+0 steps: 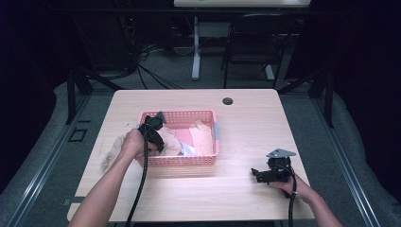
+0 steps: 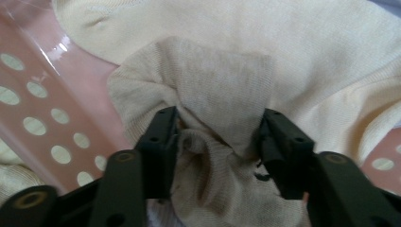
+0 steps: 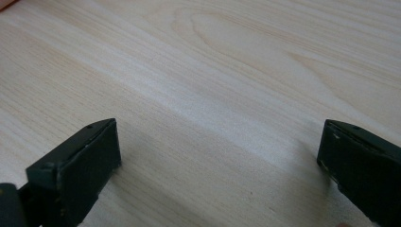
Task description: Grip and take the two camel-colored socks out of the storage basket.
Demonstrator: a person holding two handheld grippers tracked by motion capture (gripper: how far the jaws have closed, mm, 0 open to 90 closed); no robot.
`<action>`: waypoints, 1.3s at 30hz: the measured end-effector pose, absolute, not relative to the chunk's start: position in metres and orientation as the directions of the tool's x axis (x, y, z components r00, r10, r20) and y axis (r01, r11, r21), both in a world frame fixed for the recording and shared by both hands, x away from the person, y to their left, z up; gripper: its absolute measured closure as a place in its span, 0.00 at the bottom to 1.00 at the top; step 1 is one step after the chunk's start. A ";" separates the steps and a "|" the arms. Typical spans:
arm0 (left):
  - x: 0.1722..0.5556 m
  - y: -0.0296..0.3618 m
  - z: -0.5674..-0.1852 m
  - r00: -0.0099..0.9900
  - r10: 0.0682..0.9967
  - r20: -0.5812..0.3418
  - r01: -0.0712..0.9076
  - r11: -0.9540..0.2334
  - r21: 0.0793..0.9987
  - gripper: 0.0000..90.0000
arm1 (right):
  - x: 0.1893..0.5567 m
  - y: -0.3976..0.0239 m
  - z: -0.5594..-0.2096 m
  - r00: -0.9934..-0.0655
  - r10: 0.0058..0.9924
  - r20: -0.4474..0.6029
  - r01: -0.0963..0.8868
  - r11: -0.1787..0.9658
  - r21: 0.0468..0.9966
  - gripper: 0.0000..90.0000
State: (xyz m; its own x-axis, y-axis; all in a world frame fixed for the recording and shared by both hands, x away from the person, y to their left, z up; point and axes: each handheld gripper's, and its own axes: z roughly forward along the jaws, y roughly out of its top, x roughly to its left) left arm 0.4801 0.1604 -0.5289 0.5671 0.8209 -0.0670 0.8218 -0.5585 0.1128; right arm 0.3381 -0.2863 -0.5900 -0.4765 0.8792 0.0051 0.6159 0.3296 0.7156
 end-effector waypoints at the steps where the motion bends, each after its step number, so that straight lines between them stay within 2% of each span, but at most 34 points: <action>1: 0.480 0.161 -0.529 0.568 0.821 -0.062 0.821 -0.560 0.111 0.64 | 0.338 -0.286 -0.590 -0.473 0.881 0.000 0.616 0.331 0.714 0.00; 5: 0.481 0.166 -0.529 0.561 0.826 -0.055 0.825 -0.552 0.118 0.78 | 0.338 -0.286 -0.590 -0.475 0.880 0.001 0.616 0.332 0.714 0.00; 8: 0.481 0.168 -0.527 0.563 0.824 -0.056 0.823 -0.554 0.127 0.83 | 0.338 -0.286 -0.590 -0.475 0.880 0.004 0.616 0.329 0.716 0.00; 32: 0.478 0.167 -0.462 0.623 0.780 -0.049 0.771 -0.603 0.204 0.84 | 0.338 -0.286 -0.590 -0.475 0.880 0.001 0.616 0.332 0.714 0.00; 39: 0.477 0.165 -0.428 0.645 0.764 -0.029 0.748 -0.622 0.233 0.84 | 0.338 -0.286 -0.590 -0.475 0.880 0.002 0.616 0.331 0.715 0.00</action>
State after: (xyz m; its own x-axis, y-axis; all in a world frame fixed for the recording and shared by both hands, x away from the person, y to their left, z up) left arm 0.4772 0.1645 -0.4282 0.6446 0.7640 -0.0294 0.7477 -0.6218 0.2330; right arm 0.3381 -0.2864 -0.5900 -0.4753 0.8798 0.0017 0.6160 0.3314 0.7146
